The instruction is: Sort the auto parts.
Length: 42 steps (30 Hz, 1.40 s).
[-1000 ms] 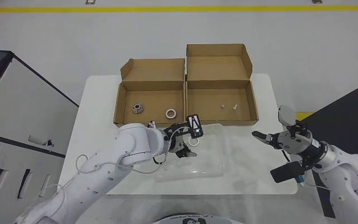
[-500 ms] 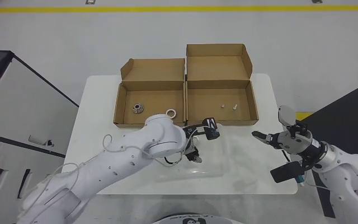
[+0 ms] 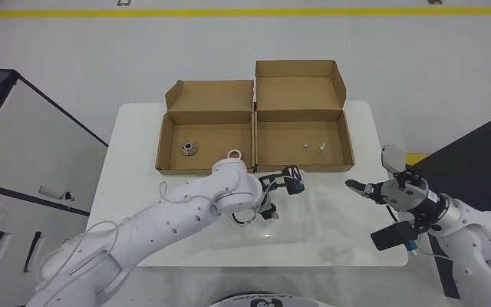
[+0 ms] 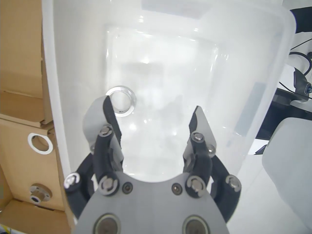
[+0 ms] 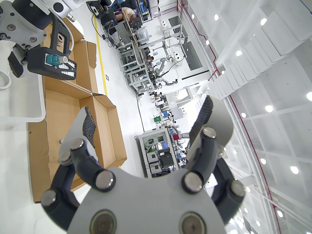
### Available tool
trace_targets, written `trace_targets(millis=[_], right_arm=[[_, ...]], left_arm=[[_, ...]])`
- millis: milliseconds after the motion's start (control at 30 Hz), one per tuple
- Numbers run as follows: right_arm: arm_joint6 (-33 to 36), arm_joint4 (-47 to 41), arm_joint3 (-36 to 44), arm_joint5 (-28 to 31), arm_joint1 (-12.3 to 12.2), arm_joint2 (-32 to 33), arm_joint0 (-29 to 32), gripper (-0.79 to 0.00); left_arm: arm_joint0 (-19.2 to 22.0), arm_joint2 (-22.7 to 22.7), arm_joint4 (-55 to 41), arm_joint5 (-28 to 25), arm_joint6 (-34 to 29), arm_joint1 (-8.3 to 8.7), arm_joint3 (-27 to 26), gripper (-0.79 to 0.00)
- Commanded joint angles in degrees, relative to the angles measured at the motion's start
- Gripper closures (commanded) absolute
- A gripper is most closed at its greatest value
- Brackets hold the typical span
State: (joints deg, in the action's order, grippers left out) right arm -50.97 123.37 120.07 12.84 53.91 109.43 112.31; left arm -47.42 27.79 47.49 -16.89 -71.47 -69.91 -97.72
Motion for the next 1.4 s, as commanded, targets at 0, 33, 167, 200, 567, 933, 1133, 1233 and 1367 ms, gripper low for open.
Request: trace_targets(millis=[0,33,167,200,567,933,1133,1233,1367], right_arm=[[0.00,0.00,0.00,0.00,0.00,0.00,0.00,-0.785],[0.00,0.00,0.00,0.00,0.00,0.00,0.00,-0.785],[0.00,0.00,0.00,0.00,0.00,0.00,0.00,-0.785],[0.00,0.00,0.00,0.00,0.00,0.00,0.00,-0.785],[0.00,0.00,0.00,0.00,0.00,0.00,0.00,-0.785],[0.00,0.00,0.00,0.00,0.00,0.00,0.00,-0.785],[0.00,0.00,0.00,0.00,0.00,0.00,0.00,-0.785],[0.00,0.00,0.00,0.00,0.00,0.00,0.00,-0.785],[0.00,0.00,0.00,0.00,0.00,0.00,0.00,-0.785]], left_arm=[[-0.29,0.08,0.07,-0.40,0.32,0.01,0.62,-0.357],[-0.41,0.09,0.21,-0.58,0.51,0.01,0.81,-0.354],[-0.89,-0.35,1.02,-1.32,1.50,-0.17,2.07,-0.348],[-0.93,-0.45,1.13,-1.34,1.81,-0.26,2.48,-0.348],[0.05,-1.70,2.93,-0.91,3.50,-1.74,6.95,-0.351],[0.94,-2.71,3.95,-1.50,4.71,-3.23,9.58,-0.360],[1.04,-2.55,4.25,-1.64,4.24,-3.61,10.26,-0.342],[1.05,-2.66,4.03,-1.92,3.11,-3.80,10.74,-0.336],[1.28,-2.77,3.22,-1.99,1.72,-4.18,11.26,-0.336]])
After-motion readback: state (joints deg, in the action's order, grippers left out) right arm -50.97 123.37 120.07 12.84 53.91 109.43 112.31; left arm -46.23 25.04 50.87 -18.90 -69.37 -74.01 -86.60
